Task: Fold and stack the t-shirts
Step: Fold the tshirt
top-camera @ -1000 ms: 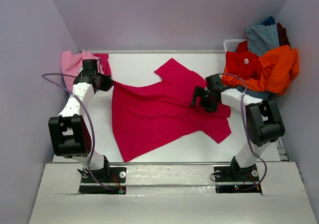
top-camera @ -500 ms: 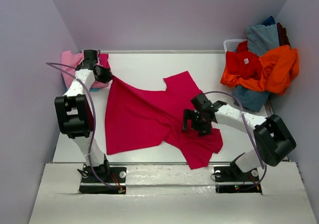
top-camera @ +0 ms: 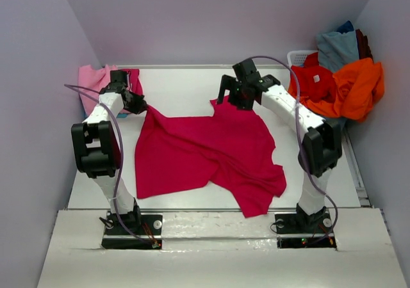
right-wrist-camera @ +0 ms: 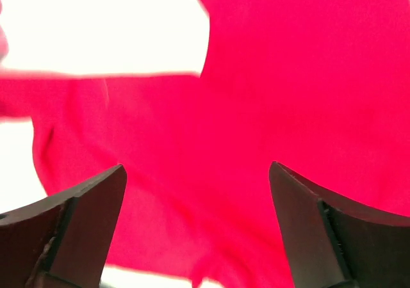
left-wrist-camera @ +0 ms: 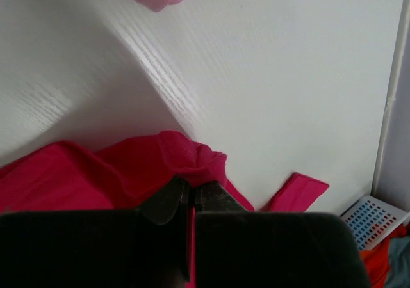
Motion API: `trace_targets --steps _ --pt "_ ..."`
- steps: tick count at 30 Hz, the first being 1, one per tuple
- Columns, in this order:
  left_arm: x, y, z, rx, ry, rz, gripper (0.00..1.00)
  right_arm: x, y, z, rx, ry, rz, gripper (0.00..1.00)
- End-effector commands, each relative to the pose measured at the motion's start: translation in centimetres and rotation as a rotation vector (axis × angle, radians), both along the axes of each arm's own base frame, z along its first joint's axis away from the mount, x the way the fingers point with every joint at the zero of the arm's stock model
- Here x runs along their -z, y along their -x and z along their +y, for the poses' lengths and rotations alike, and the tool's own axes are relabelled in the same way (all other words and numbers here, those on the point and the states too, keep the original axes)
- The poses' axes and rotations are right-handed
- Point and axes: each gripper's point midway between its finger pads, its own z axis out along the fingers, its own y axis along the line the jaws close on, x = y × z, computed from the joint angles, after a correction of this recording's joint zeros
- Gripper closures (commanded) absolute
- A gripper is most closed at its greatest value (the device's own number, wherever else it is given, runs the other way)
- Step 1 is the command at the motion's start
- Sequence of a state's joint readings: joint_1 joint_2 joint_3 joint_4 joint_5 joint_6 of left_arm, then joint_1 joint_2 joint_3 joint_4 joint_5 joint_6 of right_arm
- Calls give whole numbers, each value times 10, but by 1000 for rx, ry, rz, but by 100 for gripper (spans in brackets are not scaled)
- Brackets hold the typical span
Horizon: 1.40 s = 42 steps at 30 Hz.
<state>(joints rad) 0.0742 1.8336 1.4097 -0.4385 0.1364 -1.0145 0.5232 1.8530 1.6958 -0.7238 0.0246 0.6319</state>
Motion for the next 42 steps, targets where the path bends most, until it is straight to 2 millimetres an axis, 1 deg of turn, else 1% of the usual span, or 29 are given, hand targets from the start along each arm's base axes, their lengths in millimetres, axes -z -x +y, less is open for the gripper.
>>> trace_targets --steps 1,2,3,4,5,6,7,8,9,10,11,12,13,14,15,16,17,18,20,21,24,25,28,29,32,35,39,41,42 --pt "-29 5 0 34 -15 -77 94 32 -51 -20 50 36 54 8" --pt "-30 6 1 35 -18 -78 94 24 -64 -20 62 22 29 11" --pt "-31 6 1 36 -20 -78 94 28 -75 -30 90 23 33 14" --pt "-32 7 0 39 -19 -80 94 34 -88 -24 78 -17 52 17" --pt "-33 8 0 40 -18 -82 94 52 -88 -29 86 -12 98 18" --pt "-33 9 -1 43 -15 -82 94 42 -101 -30 94 -28 77 18" --pt "-35 9 -1 44 -14 -85 94 45 -110 -38 111 -32 83 18" --pt "-36 9 -2 46 -12 -87 94 65 -118 -40 119 -22 111 18" --pt "-37 10 -2 46 -14 -89 94 53 -130 -41 125 -35 85 18" --pt "-39 11 -1 47 -16 -92 94 54 -138 -45 132 -45 84 18" --pt "-40 11 -2 48 -16 -95 94 72 -140 -43 131 -37 115 19" --pt "-40 12 -1 48 -18 -96 94 71 -146 -46 137 -43 108 19" --pt "-41 12 -1 52 -21 -98 94 61 -154 -44 131 -52 75 19" --pt "-41 12 -1 53 -24 -97 94 63 -159 -51 143 -51 72 19" --pt "-42 12 -1 55 -23 -97 94 68 -163 -50 143 -51 67 20" --pt "-42 12 -2 57 -21 -97 94 72 -169 -63 168 -55 69 20" --pt "-42 13 -3 60 -17 -98 94 74 -173 -66 173 -65 63 21" --pt "-42 13 -4 63 -12 -97 94 82 -174 -70 181 -68 78 21" --pt "-43 14 -4 67 -13 -100 94 91 -174 -73 180 -77 94 21" --pt "-43 15 -3 66 -16 -100 94 94 -178 -78 186 -77 88 21" --pt "-41 16 -3 72 -21 -93 94 102 -180 -80 176 -59 86 22" --pt "-41 16 -3 72 -20 -93 94 109 -179 -81 173 -48 93 22" --pt "-42 17 -4 74 -14 -96 94 115 -181 -81 167 -40 94 22" --pt "-43 16 -4 74 -14 -99 94 124 -180 -81 164 -37 109 22" --pt "-47 16 -5 74 -14 -107 94 136 -178 -80 161 -33 132 23" --pt "-48 16 -4 72 -14 -110 94 143 -176 -79 153 -37 150 24" --pt "-47 15 -5 73 -11 -110 94 153 -172 -75 137 -52 181 27" --pt "-45 15 -5 72 -9 -105 94 159 -167 -66 109 -61 199 29" --pt "-43 15 -5 73 -8 -102 94 163 -164 -66 104 -58 214 32"
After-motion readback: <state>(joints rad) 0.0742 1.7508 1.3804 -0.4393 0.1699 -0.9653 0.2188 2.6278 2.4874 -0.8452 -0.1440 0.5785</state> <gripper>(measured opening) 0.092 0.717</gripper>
